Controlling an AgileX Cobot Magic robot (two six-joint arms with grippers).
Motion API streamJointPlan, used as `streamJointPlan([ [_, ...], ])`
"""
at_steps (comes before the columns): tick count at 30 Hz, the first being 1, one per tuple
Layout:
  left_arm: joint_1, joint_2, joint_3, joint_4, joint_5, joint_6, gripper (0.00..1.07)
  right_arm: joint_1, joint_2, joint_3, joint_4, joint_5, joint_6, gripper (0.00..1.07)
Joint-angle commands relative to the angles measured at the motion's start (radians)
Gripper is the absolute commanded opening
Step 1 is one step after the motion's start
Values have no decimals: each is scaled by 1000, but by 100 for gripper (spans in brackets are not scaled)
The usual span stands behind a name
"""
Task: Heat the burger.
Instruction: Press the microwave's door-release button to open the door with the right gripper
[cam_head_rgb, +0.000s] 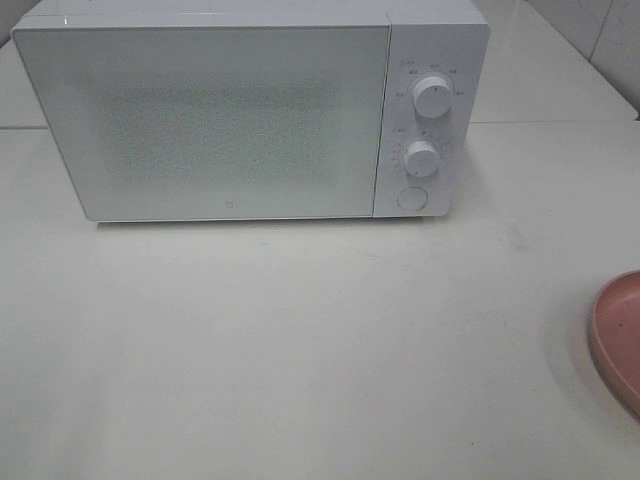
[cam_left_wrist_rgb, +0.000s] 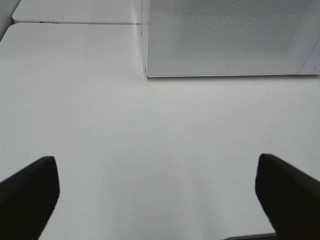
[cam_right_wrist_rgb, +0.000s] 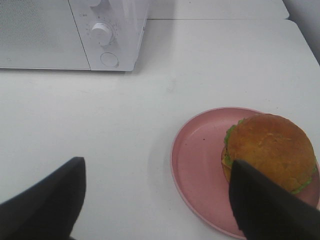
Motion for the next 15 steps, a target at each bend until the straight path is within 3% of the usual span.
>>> streamJointPlan([
  [1,-2,-22,2,-1,-9,1,100,-4,-25,1,3,-12,-8,76],
  [15,-2,-22,2,-1,-9,1,100,-4,-25,1,3,-12,-8,76],
])
